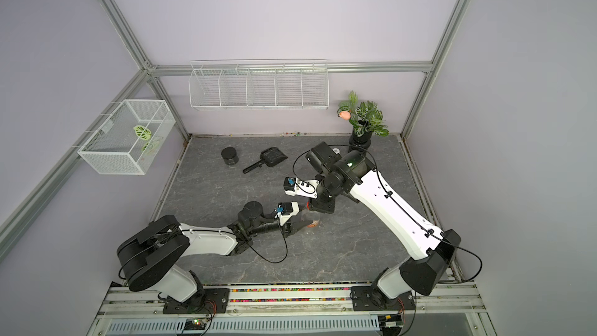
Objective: Screw on the bottle caps
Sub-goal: Screw the bottle cap onto the plastic bottle.
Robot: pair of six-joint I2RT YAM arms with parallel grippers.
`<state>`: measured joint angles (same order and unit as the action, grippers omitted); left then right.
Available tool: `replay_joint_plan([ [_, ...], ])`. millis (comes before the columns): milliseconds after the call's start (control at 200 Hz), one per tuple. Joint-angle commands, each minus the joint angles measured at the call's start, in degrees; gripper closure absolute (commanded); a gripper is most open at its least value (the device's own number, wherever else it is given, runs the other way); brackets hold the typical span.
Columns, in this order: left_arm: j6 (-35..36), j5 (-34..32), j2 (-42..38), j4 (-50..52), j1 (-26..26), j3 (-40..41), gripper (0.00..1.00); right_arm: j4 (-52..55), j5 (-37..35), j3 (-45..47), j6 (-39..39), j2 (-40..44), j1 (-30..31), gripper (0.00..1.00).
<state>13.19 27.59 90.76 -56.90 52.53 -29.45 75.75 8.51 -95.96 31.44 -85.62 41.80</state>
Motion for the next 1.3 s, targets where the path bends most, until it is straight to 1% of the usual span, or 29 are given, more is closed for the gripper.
replay_joint_plan([
  [0, -0.08, -3.15, 2.29, 4.6, 0.02, -0.52, 0.51, -1.56, -4.81, 3.96, -20.69, -0.47, 2.95, 0.94],
  [70, -1.3, -4.06, 2.84, 2.02, 0.05, -0.01, 0.51, -2.55, -12.4, 4.71, -34.77, -0.55, 5.83, 0.94],
  [130, -2.23, -5.5, 2.96, 0.34, 0.06, 0.6, 0.51, -1.51, -20.82, 4.48, -51.08, -1.21, 7.75, 0.95],
  [150, -2.39, -6.0, 2.99, 0.1, 0.05, 0.72, 0.51, -0.1, -22.41, 4.14, -57.27, -1.46, 8.03, 0.95],
  [200, -2.38, -7.43, 2.85, -0.04, 0.03, 0.94, 0.51, 3.97, -24.2, 3.28, -73.86, -2.51, 8.16, 0.95],
  [220, -2.47, -8.1, 2.84, -0.09, 0.09, 1.02, 0.51, 4.47, -23.94, 3.52, -79.04, -2.62, 8.37, 0.95],
  [240, -2.61, -8.45, 2.84, -0.21, 0.07, 1.09, 0.51, 3.78, -22.96, 4.19, -82.63, -2.49, 8.76, 0.94],
  [270, -2.58, -8.73, 2.96, -0.52, 0.12, 1.22, 0.51, 1.98, -22.45, 5.53, -86.07, -2.13, 10.13, 0.94],
  [305, -2.63, -8.91, 3.09, -0.92, 0.13, 1.39, 0.51, 0.08, -24.01, 6.65, -89.93, -1.54, 12.11, 0.96],
  [340, -2.74, -9.06, 3.12, -1.19, 0.29, 1.5, 0.51, -1.48, -25.37, 7.37, -92.56, -1.39, 13.4, 0.98],
  [380, -2.79, -8.89, 3.11, -1.19, 0.46, 1.47, 0.51, -2.36, -25.9, 7.5, -94.8, -1.39, 14.04, 0.98],
  [450, -2.66, -8.82, 3.26, -0.94, 0.68, 1.29, 0.51, -2.75, -27.71, 6.62, -96.58, -1.46, 15.12, 0.93],
  [515, -2.68, -8.73, 3.2, -0.62, 0.64, 1.29, 0.51, -2.72, -29.92, 5.41, -96.36, -0.81, 15.72, 0.87],
  [570, -2.86, -9.34, 3.21, -0.58, 0.68, 1.38, 0.51, -5.6, -31.76, 6.35, -93.94, 1.52, 16.08, 0.75],
  [610, -2.83, -9.69, 3.27, -0.54, 0.65, 1.49, 0.51, -9.29, -31.49, 8.35, -90.84, 3.86, 16.06, 0.66],
  [695, -4.47, -11.41, 3.13, -0.42, 0.72, 1.76, 0.51, -16.98, -29.03, 13.29, -81.01, 8.87, 16.04, 0.51],
  [715, -4.58, -11.73, 3.17, -0.41, 0.65, 1.78, 0.51, -19.2, -27.65, 14.69, -77.45, 10.01, 16.1, 0.47],
  [770, -4.4, -12.33, 3.17, -0.43, 0.69, 1.94, 0.51, -21.71, -22.34, 17.6, -67.3, 12.74, 15.74, 0.41],
  [825, -4.46, -12.65, 3.25, -0.49, 0.62, 2.07, 0.51, -18.99, -21.32, 18.32, -60.87, 14.3, 15.58, 0.37],
  [940, -4.03, -11.01, 3.14, -0.38, 0.6, 2.3, 0.51, -15.47, -14.79, 18.08, -45.47, 16.63, 13.27, 0.36],
  [985, -3.46, -10.49, 3.17, 0.22, 0.57, 2.11, 0.51, -14.73, -11.74, 17.22, -39.17, 16.89, 11.36, 0.36],
  [1045, -2.63, -9.97, 2.87, 1.52, 0.6, 1.68, 0.51, -14.02, -11.04, 15.91, -33.09, 17.02, 8.7, 0.37],
  [1105, -1.75, -9.19, 2.77, 2.29, 0.64, 1.41, 0.51, -13.21, -7.27, 14.88, -24.8, 16.84, 5.43, 0.37],
  [1175, -1.48, -7.8, 2.58, 2.66, 0.62, 1.33, 0.51, -11.96, -1.16, 13.45, -14.79, 16.09, 2.03, 0.39],
  [1260, -1.55, -5.8, 2.71, 3.21, 0.69, 0.97, 0.51, -11.8, 0.87, 12.61, -4.45, 15.13, -0.36, 0.39],
  [1295, -1.71, -5.09, 2.75, 3.01, 0.64, 0.97, 0.51, -12.02, 1.4, 12.01, -1.75, 14.39, -1.34, 0.39],
])
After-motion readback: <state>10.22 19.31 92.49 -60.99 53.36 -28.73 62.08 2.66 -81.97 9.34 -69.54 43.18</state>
